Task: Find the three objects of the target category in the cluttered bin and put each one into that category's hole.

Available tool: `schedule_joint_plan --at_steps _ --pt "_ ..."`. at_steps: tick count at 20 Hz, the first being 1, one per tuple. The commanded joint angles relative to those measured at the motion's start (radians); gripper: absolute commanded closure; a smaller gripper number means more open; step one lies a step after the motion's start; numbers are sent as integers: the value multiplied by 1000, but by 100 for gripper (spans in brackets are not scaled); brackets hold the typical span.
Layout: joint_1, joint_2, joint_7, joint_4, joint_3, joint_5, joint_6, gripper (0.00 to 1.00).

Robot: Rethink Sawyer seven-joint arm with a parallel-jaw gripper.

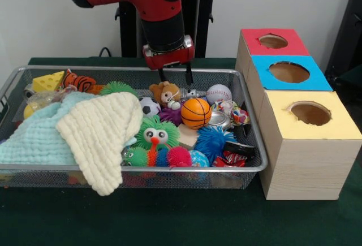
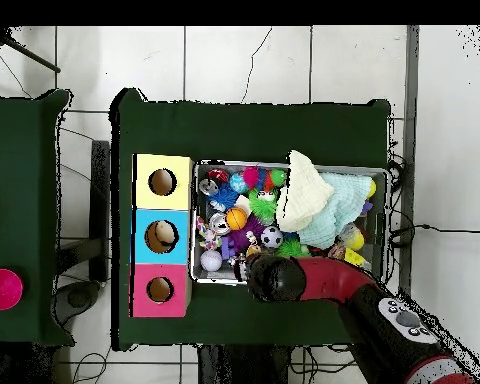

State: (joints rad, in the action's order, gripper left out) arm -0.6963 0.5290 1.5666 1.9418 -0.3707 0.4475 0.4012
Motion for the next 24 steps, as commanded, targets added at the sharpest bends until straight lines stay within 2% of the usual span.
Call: schedule_joint_plan --at_steps 1,5,10,17,20,24 --pt "-66 -44 -96 -129 -70 61 32 0" --pt "-94 -1 -128 -134 -84 67 84 0" --pt "-98 16 -132 -154 -93 58 126 0" --pt "-63 91 -36 -106 -87 10 136 0" --pt "-50 89 0 -94 -80 7 103 0" --pt "-22 47 34 -91 -61 23 47 0"
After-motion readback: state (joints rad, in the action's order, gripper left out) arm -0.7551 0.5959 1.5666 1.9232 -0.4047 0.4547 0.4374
